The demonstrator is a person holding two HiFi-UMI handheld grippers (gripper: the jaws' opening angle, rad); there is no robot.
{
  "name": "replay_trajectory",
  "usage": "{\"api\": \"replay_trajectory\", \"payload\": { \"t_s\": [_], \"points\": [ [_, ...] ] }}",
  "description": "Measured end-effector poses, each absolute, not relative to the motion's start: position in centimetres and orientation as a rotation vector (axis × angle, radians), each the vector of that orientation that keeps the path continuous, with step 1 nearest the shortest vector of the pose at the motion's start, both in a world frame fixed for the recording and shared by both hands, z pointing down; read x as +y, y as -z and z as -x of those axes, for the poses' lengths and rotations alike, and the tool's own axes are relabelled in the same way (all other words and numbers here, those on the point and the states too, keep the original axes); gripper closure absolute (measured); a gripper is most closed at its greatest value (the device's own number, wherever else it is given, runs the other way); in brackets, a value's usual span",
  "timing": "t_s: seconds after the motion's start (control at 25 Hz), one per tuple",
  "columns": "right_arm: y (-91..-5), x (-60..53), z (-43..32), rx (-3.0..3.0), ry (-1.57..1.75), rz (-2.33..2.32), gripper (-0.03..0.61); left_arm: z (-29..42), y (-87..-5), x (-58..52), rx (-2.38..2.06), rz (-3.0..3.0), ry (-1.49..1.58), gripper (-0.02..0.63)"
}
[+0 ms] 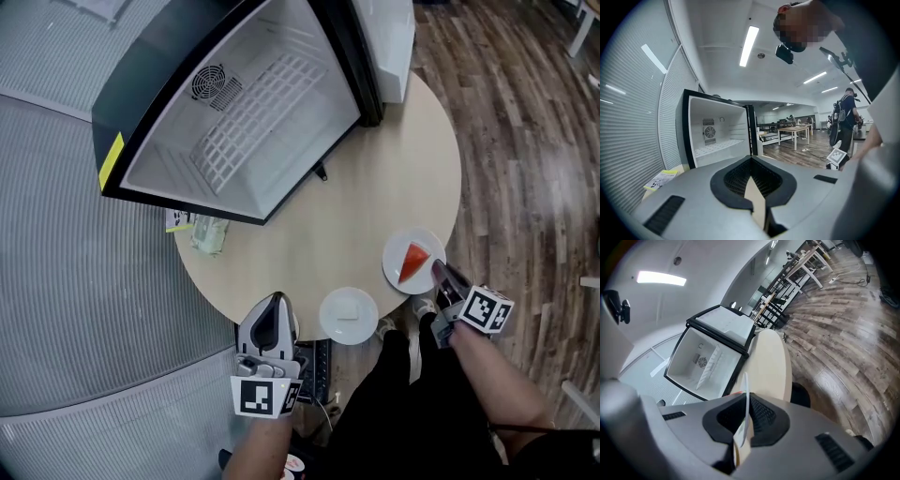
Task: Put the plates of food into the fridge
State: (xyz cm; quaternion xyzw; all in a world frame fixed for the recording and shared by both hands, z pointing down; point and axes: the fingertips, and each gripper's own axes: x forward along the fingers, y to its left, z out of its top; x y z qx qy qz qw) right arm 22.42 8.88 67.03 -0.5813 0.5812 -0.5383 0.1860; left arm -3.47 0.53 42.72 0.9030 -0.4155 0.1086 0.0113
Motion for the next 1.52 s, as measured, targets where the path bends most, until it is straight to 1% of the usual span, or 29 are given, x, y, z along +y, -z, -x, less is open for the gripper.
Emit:
{"api": "replay_trajectory", "payload": {
  "t_s": [0.28,0.44,1.04,1.28,1.52],
  "points": [
    [-63.2,7.3,-19.9,1.585,1.519,1.527,0.56,5.9,-39.8,0.1,-1.358,-2.835,-0.285,0.609],
    [-60.7,5.9,-19.7,1.602,1.499,1.586,0.56,8.0,-37.9,-0.4,-1.401,-2.833,-0.231,0.609],
    [-49.2,-3.0,-13.3,1.652,1.347,1.361,0.56,15.2,-33.4,-3.7,-1.499,-2.768,-0.085,0.609],
    [-46.9,-6.7,-11.9,1.67,1.353,1.29,0.56,16.1,-31.8,-5.7,-1.568,-2.758,-0.06,0.609],
    [-46.5,-11.2,-11.1,1.715,1.403,1.25,0.56,16.4,-30.4,-7.7,-1.681,-2.71,-0.041,0.609]
  ]
}}
